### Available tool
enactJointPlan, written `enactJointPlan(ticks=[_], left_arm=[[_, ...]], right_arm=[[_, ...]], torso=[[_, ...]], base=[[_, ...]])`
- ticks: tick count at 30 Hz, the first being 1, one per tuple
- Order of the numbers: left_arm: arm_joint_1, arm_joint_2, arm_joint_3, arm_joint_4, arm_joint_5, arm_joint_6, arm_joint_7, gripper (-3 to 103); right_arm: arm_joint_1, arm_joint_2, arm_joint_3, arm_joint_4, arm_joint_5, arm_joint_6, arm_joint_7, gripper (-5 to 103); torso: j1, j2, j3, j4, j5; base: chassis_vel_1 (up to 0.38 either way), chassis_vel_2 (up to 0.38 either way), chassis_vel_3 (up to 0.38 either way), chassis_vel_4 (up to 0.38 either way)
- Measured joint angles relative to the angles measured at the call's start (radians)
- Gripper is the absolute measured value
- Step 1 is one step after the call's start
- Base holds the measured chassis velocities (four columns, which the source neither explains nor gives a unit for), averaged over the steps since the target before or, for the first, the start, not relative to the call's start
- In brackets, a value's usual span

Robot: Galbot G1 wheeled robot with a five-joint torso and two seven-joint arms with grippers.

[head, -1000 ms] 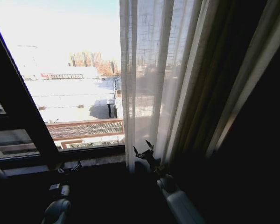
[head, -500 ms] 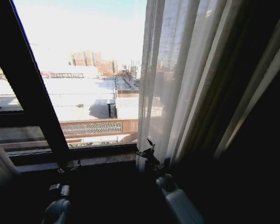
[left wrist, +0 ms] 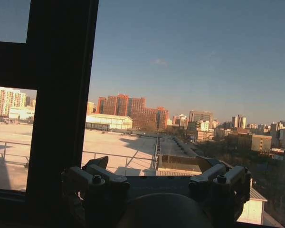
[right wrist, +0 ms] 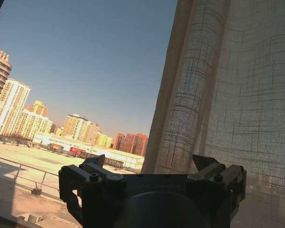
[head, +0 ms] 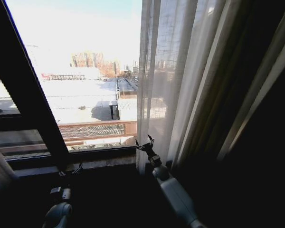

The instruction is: Open the curtains by pulling them apart, changing their state from closed to fully open.

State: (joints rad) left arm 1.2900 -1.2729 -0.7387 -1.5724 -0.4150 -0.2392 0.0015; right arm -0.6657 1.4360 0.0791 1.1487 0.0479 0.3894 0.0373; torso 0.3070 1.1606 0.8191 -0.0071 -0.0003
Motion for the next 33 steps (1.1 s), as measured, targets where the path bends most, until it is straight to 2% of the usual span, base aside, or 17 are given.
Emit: enactJointPlan(ticks=[4,7,9,13,14,16,18,19,20,22,23,24,27,30,33], left_arm=[[0.000,0.000,0.000,0.000,0.000,0.000,0.000,100],[0.000,0.000,0.000,0.000,0.000,0.000,0.000,100],[0.000,0.000,0.000,0.000,0.000,0.000,0.000,100],[0.000,0.000,0.000,0.000,0.000,0.000,0.000,100],[0.000,0.000,0.000,0.000,0.000,0.000,0.000,100],[0.000,0.000,0.000,0.000,0.000,0.000,0.000,100],[0.000,0.000,0.000,0.000,0.000,0.000,0.000,100],[0.000,0.000,0.000,0.000,0.000,0.000,0.000,100],[0.000,0.000,0.000,0.000,0.000,0.000,0.000,100],[0.000,0.000,0.000,0.000,0.000,0.000,0.000,100],[0.000,0.000,0.000,0.000,0.000,0.000,0.000,100],[0.000,0.000,0.000,0.000,0.000,0.000,0.000,100],[0.000,0.000,0.000,0.000,0.000,0.000,0.000,100],[0.000,0.000,0.000,0.000,0.000,0.000,0.000,100],[0.000,0.000,0.000,0.000,0.000,0.000,0.000,100]], right_arm=[[0.045,0.023,-0.013,-0.079,0.000,0.009,0.004,100],[0.080,0.046,-0.012,-0.141,0.000,0.029,0.003,85],[0.081,0.046,-0.012,-0.143,0.000,0.030,0.003,85],[0.078,0.039,-0.009,-0.141,0.002,0.033,0.003,64],[0.078,0.039,-0.009,-0.141,0.002,0.033,0.003,64],[0.073,0.030,-0.005,-0.135,0.004,0.034,0.003,53],[0.071,0.027,-0.003,-0.134,0.004,0.034,0.002,53],[0.068,0.023,-0.001,-0.131,0.005,0.034,0.002,42],[0.065,0.019,0.002,-0.129,0.008,0.034,0.002,42],[0.059,0.014,0.004,-0.123,0.027,0.036,-0.007,30],[0.059,0.014,0.004,-0.123,0.027,0.036,-0.007,30],[0.057,0.012,0.005,-0.120,0.034,0.040,-0.013,25],[0.051,0.010,0.011,-0.118,0.033,0.047,-0.025,19],[0.043,0.007,0.019,-0.119,0.028,0.057,-0.046,3],[0.037,0.004,0.026,-0.125,0.039,0.061,-0.071,1]], torso=[[0.000,0.000,0.000,-0.0004,0.0002],[0.000,0.000,0.000,-0.0004,0.0002],[0.000,0.000,0.000,-0.0004,0.0002],[0.000,0.000,0.000,-0.0003,0.0002],[0.000,0.000,0.000,-0.0003,0.0002],[0.000,0.000,0.000,-0.0005,0.0002],[0.000,0.000,0.000,-0.0005,0.0002],[0.000,0.000,0.000,-0.0005,0.0003],[0.000,0.000,0.000,-0.0005,0.0003],[0.000,0.000,0.000,-0.0005,0.0003],[0.000,0.000,0.000,-0.0005,0.0003],[0.000,0.000,0.000,-0.0004,0.0002],[0.000,0.000,0.000,-0.0003,0.0003],[0.000,0.000,0.000,-0.0004,0.0003],[0.000,0.000,0.000,-0.0004,0.0003]], base=[[0.000,0.000,0.000,0.000],[0.000,0.000,0.000,0.000],[0.000,0.000,0.000,0.000],[0.000,0.000,0.000,0.000],[0.000,0.000,0.000,0.000],[0.000,0.000,0.000,0.000],[0.000,0.000,0.000,0.000],[0.000,0.000,0.000,0.000],[0.000,0.000,0.000,0.000],[0.000,0.000,0.000,0.000],[0.000,0.000,0.000,0.000],[0.000,0.000,0.000,0.000],[0.000,0.000,0.000,0.000],[0.000,0.000,0.000,0.000],[0.000,0.000,0.000,0.000]])
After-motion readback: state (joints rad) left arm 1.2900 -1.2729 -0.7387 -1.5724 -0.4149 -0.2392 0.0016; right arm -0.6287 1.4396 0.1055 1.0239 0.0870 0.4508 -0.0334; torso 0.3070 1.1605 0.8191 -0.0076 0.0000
